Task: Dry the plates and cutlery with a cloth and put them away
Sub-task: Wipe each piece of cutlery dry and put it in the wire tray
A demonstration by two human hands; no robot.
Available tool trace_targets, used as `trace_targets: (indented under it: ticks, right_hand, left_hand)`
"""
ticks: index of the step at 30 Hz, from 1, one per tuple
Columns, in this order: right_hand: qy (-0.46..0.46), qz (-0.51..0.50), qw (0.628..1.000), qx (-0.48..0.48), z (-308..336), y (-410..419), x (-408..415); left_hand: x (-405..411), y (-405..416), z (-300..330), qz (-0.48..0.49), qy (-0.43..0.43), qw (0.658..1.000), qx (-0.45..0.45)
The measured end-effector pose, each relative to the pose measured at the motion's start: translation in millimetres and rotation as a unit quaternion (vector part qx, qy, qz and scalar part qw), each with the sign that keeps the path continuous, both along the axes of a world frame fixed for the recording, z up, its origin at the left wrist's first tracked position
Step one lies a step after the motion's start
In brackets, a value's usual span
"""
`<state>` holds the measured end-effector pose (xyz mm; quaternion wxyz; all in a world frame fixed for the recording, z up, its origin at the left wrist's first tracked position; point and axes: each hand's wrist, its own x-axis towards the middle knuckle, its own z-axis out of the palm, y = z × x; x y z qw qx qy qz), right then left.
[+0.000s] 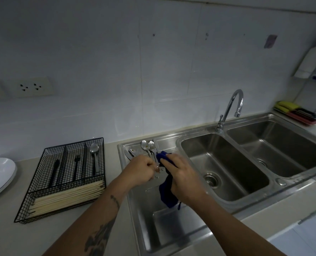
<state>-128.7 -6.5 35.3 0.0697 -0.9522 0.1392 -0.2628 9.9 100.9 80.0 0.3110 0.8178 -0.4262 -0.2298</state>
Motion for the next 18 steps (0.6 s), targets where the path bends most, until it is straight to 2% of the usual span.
trace_targets:
  ticks: [4, 9, 13, 18]
  right_hand:
    - [-0.026, -0.054, 0.996, 0.064, -9.3, -1.9, 1.5]
    - [-0.089, -0.033, 0.98, 0.178, -2.2, 10.1, 4.2]
    - [-0.091, -0.017, 0.972, 0.216, 4.2, 9.6, 3.9]
    - [-0.12, -0.116, 0.952, 0.258, 17.4, -8.2, -3.3]
  left_hand:
    - [-2.1, 4.8, -9.9, 0.019, 0.039, 0.999, 0.004]
    - [-3.9, 3.7, -16.5, 0.047, 0.162, 0.986, 0.01]
    - [-6.3, -1.2, -21.5, 0.087, 0.24, 0.966, -0.029]
    - [-1.6, -4.1, -30.4, 0.183, 0.268, 0.944, -0.062]
